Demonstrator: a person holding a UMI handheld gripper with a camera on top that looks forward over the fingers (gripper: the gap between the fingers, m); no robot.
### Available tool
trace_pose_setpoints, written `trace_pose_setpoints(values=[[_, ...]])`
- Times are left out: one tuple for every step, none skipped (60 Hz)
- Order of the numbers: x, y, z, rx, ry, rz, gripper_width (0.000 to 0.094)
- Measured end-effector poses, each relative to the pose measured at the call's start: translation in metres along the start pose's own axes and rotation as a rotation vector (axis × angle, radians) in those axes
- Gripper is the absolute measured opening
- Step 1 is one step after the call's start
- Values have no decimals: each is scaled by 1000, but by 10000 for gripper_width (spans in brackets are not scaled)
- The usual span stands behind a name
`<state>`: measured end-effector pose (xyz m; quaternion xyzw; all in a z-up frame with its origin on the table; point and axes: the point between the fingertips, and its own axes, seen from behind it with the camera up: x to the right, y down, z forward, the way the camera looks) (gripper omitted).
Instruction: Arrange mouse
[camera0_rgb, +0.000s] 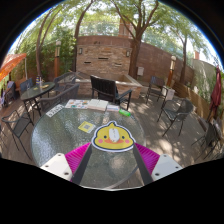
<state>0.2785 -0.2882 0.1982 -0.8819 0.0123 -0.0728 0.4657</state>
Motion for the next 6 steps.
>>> trace_pose_setpoints(values=[[-1,1,-1,-1,0,2,857],[-2,1,-3,-3,-1,2,856],[-3,2,-4,-5,-2,2,857],[-4,3,-5,-7,-3,2,857],[-4,3,-6,-7,-3,2,859],[-5,3,-7,-7,-3,3,855]])
